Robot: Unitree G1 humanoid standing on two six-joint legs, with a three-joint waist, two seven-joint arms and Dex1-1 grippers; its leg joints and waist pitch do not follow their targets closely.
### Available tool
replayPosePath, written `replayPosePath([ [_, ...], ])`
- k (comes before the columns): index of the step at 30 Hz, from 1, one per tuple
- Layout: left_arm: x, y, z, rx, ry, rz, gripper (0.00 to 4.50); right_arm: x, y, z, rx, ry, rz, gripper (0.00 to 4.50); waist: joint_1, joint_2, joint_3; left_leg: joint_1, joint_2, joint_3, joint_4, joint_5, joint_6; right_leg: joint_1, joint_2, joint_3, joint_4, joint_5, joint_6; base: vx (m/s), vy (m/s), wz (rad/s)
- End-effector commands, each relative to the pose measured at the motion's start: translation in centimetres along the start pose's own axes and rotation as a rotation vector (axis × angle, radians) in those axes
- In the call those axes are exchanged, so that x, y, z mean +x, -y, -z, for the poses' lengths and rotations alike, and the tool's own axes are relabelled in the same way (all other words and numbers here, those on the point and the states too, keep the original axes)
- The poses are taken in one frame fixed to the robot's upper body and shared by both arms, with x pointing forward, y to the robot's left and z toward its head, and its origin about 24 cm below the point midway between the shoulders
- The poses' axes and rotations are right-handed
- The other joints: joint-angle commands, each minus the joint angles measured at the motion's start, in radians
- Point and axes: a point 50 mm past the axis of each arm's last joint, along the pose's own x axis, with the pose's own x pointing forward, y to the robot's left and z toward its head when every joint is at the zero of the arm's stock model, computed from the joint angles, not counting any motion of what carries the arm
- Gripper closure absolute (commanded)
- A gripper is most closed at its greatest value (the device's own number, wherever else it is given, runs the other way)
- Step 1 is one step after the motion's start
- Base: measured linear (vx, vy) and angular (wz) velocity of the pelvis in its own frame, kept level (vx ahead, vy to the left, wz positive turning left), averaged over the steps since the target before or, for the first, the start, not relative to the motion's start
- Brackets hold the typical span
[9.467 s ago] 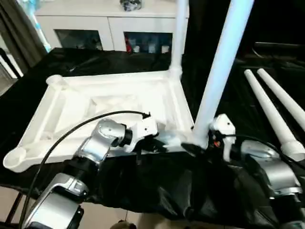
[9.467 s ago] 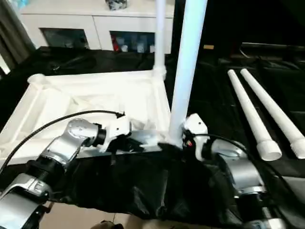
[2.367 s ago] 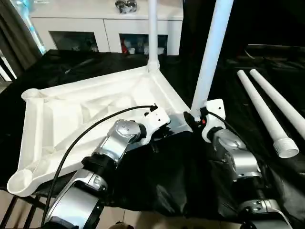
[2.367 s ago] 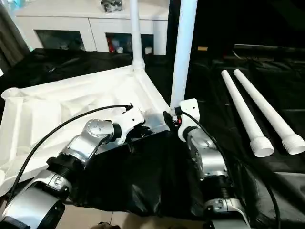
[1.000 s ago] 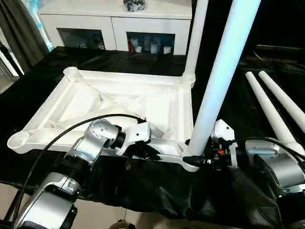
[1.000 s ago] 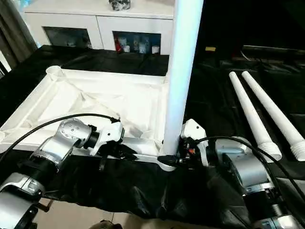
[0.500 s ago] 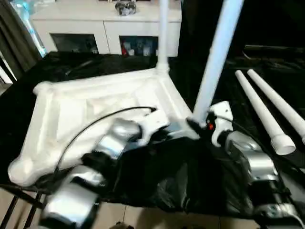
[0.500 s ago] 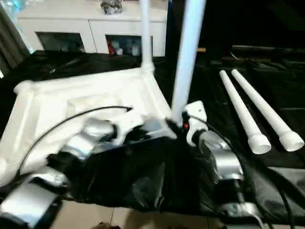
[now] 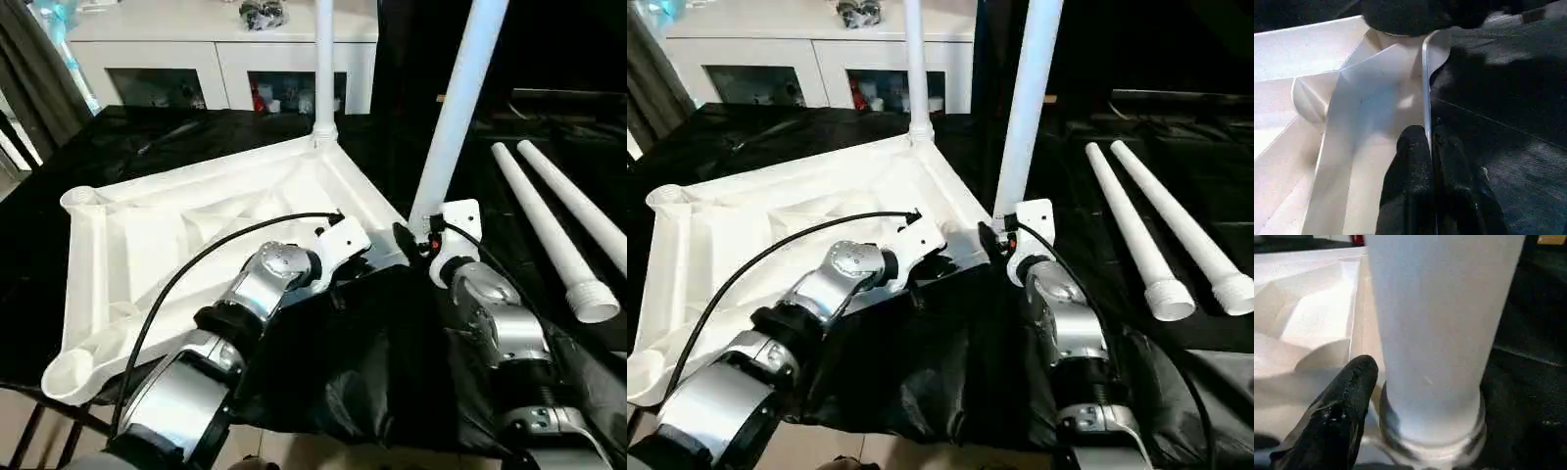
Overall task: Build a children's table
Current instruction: Rotate table base
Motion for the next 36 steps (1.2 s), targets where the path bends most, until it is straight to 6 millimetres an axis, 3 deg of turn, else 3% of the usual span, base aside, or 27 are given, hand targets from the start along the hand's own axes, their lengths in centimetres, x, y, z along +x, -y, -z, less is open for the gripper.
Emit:
replayPosePath([
  [1,0.5,0.0,-2.3,0.06,0.092,-0.021,4.5,-0.3,-1.0,-0.1,-0.007,0.004,-0.098,0.98,-0.001,-0.018,-0.068,0.02,0.05,-0.028,-0.072,-0.224,0.074,0.044,-0.059,0.037,-0.078,-0.209,-0.219,0.0,0.0,0.0],
  [5,0.6,0.1,-2.2,0.058,0.109,-0.028,4.5,-2.9,1.3,-0.6,-0.053,0.03,-0.145,0.98,0.012,-0.034,-0.067,0.017,0.051,-0.027,-0.069,-0.198,0.106,0.047,-0.06,0.037,-0.08,-0.227,-0.197,0.0,0.0,0.0],
  [6,0.6,0.1,-2.2,0.058,0.114,-0.032,4.5,-3.2,1.5,-0.7,-0.06,0.034,-0.151,0.98,0.013,-0.033,-0.066,0.014,0.051,-0.028,-0.07,-0.195,0.109,0.045,-0.061,0.036,-0.08,-0.247,-0.195,0.0,0.0,0.0],
  [7,0.6,0.0,-2.3,0.053,0.123,-0.042,4.22,-3.8,1.9,-0.9,-0.075,0.04,-0.165,0.89,0.014,-0.033,-0.066,0.014,0.05,-0.028,-0.068,-0.2,0.109,0.043,-0.061,0.035,-0.084,-0.273,-0.186,0.0,0.0,0.0],
  [8,0.3,-0.3,-2.5,0.033,0.153,-0.058,4.06,-4.9,2.4,-1.1,-0.093,0.042,-0.19,0.84,0.013,-0.04,-0.064,0.015,0.05,-0.026,-0.069,-0.204,0.111,0.043,-0.06,0.035,-0.086,-0.288,-0.18,0.0,0.0,0.0],
  [10,0.2,-0.5,-2.7,0.02,0.172,-0.065,3.91,-5.4,2.7,-1.2,-0.101,0.041,-0.203,0.84,0.023,-0.038,-0.068,0.016,0.053,-0.027,-0.066,-0.188,0.116,0.043,-0.062,0.036,-0.084,-0.287,-0.183,0.0,0.0,0.0],
  [13,-1.5,-2.6,-3.4,-0.026,0.236,-0.171,3.52,-6.8,2.5,-1.2,-0.121,0.021,-0.275,0.84,0.023,-0.041,-0.065,0.012,0.056,-0.03,-0.068,-0.188,0.123,0.042,-0.061,0.034,-0.079,-0.263,-0.188,0.0,0.0,0.0],
  [16,-2.5,-3.8,-3.5,-0.032,0.248,-0.244,3.48,-7.0,2.1,-0.9,-0.125,0.002,-0.297,0.84,0.013,-0.043,-0.064,0.004,0.052,-0.033,-0.071,-0.191,0.121,0.046,-0.059,0.03,-0.076,-0.253,-0.189,0.0,0.0,0.0],
  [18,-3.3,-4.7,-3.5,-0.029,0.25,-0.296,3.48,-7.0,1.8,-0.8,-0.131,-0.008,-0.308,0.84,0.007,-0.043,-0.064,0.007,0.049,-0.031,-0.068,-0.199,0.114,0.042,-0.057,0.03,-0.08,-0.269,-0.188,0.0,0.0,0.0],
  [20,-6.3,-7.6,-3.1,-0.014,0.216,-0.484,3.48,-6.4,1.0,0.2,-0.115,-0.081,-0.304,0.84,0.002,-0.043,-0.064,0.007,0.049,-0.032,-0.067,-0.183,0.11,0.041,-0.054,0.03,-0.075,-0.252,-0.196,0.0,0.0,0.0],
  [21,-6.8,-8.0,-3.0,-0.011,0.209,-0.51,3.48,-6.4,0.9,0.3,-0.111,-0.093,-0.302,0.84,-0.003,-0.041,-0.064,0.006,0.048,-0.032,-0.068,-0.179,0.109,0.041,-0.052,0.03,-0.074,-0.243,-0.197,0.0,0.0,0.0],
  [23,-10.6,-10.7,-1.4,-0.001,0.097,-0.716,3.48,-5.6,-0.1,0.9,-0.074,-0.141,-0.311,0.84,-0.007,-0.041,-0.065,0.009,0.049,-0.034,-0.067,-0.17,0.1,0.04,-0.05,0.031,-0.066,-0.227,-0.199,0.0,0.0,0.0],
  [24,-12.7,-11.7,-0.2,0.0,0.025,-0.799,3.48,-5.3,-0.7,1.0,-0.074,-0.142,-0.323,0.84,-0.009,-0.047,-0.064,0.004,0.047,-0.034,-0.067,-0.164,0.1,0.042,-0.05,0.03,-0.066,-0.224,-0.197,0.0,0.0,0.0],
  [25,-12.7,-11.7,-0.2,0.0,0.025,-0.799,3.48,-5.3,-0.7,1.0,-0.074,-0.142,-0.323,0.84,-0.01,-0.038,-0.064,0.005,0.047,-0.036,-0.069,-0.165,0.088,0.041,-0.051,0.03,-0.064,-0.235,-0.191,0.0,0.0,0.0],
  [26,-14.5,-12.3,0.8,0.006,-0.04,-0.855,3.77,-5.0,-1.2,1.0,-0.07,-0.149,-0.33,1.12,-0.011,-0.036,-0.063,0.008,0.048,-0.036,-0.069,-0.17,0.082,0.039,-0.05,0.03,-0.066,-0.242,-0.19,0.0,0.0,0.0],
  [27,-15.9,-12.7,1.8,0.009,-0.096,-0.9,3.77,-4.7,-1.5,1.1,-0.077,-0.161,-0.328,1.12,-0.006,-0.034,-0.064,0.02,0.053,-0.034,-0.067,-0.179,0.067,0.03,-0.05,0.033,-0.065,-0.234,-0.197,0.0,0.0,0.0],
  [28,-17.6,-13.1,3.0,0.007,-0.169,-0.946,3.86,-4.3,-2.0,1.2,-0.075,-0.174,-0.334,1.19,-0.009,-0.039,-0.062,0.015,0.053,-0.034,-0.071,-0.161,0.064,0.032,-0.047,0.034,-0.059,-0.205,-0.209,0.0,0.0,0.0],
  [29,-18.3,-13.2,3.5,0.005,-0.2,-0.965,3.94,-4.1,-2.1,1.3,-0.074,-0.181,-0.337,1.24,-0.006,-0.031,-0.063,0.018,0.054,-0.033,-0.072,-0.158,0.056,0.031,-0.047,0.035,-0.057,-0.195,-0.209,0.0,0.0,0.0],
  [30,-18.6,-13.2,3.7,0.004,-0.211,-0.972,3.94,-4.0,-2.2,1.3,-0.073,-0.183,-0.337,1.24,-0.005,-0.029,-0.064,0.023,0.056,-0.033,-0.071,-0.159,0.05,0.028,-0.049,0.036,-0.057,-0.187,-0.212,0.0,0.0,0.0],
  [31,-19.8,-13.3,4.9,-0.003,-0.282,-1.002,4.23,-3.5,-2.6,1.4,-0.085,-0.201,-0.347,1.49,-0.001,-0.028,-0.065,0.027,0.056,-0.031,-0.071,-0.161,0.043,0.027,-0.047,0.037,-0.056,-0.165,-0.219,0.0,0.0,0.0],
  [36,-22.1,-13.0,7.8,-0.035,-0.463,-1.04,4.44,-2.0,-3.2,1.5,-0.124,-0.24,-0.324,1.79,0.012,-0.022,-0.064,0.03,0.055,-0.029,-0.075,-0.19,0.002,0.023,-0.049,0.041,-0.051,-0.138,-0.227,0.0,0.0,0.0],
])
